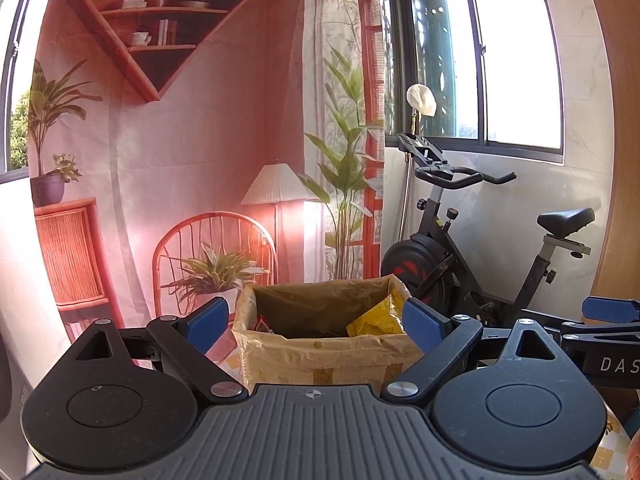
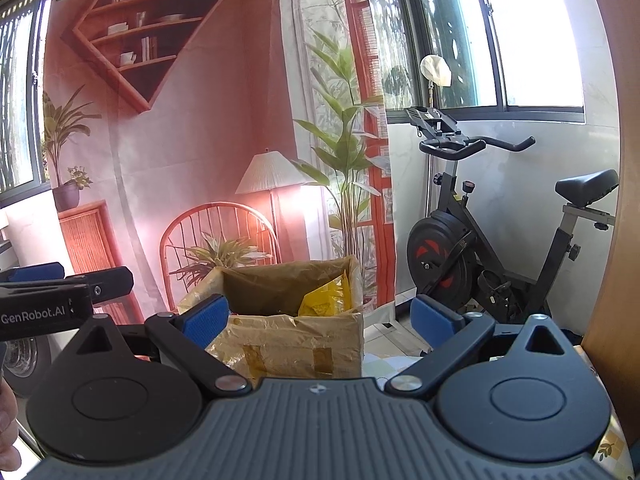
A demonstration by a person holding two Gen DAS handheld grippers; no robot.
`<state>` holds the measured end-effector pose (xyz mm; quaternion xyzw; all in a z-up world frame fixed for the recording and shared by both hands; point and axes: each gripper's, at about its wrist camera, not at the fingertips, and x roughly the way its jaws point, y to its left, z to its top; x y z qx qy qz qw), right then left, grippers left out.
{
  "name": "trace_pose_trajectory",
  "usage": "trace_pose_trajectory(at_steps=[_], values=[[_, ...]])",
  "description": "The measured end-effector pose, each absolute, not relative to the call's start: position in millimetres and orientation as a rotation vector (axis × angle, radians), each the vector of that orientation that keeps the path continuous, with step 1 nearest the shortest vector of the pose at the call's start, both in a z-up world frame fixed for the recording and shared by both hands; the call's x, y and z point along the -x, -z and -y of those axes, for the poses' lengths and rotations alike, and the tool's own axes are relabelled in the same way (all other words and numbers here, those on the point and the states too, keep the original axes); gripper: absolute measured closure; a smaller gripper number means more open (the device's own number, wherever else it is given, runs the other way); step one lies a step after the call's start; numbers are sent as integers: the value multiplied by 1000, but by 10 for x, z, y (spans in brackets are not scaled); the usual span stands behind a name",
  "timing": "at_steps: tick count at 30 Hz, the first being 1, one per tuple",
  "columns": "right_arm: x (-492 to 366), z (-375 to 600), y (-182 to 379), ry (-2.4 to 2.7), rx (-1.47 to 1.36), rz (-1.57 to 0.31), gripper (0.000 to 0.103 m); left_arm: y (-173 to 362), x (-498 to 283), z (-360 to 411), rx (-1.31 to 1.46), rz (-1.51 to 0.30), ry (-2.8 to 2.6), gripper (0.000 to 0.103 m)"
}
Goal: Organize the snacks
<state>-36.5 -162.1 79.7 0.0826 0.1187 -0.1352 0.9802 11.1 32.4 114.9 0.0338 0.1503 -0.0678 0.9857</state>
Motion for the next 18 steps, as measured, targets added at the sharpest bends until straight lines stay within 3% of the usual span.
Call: trace_pose_trajectory(at_steps=[18], values=[[369, 1584, -754, 271, -169, -248, 3, -1053, -138, -375, -42, -331, 151, 7]])
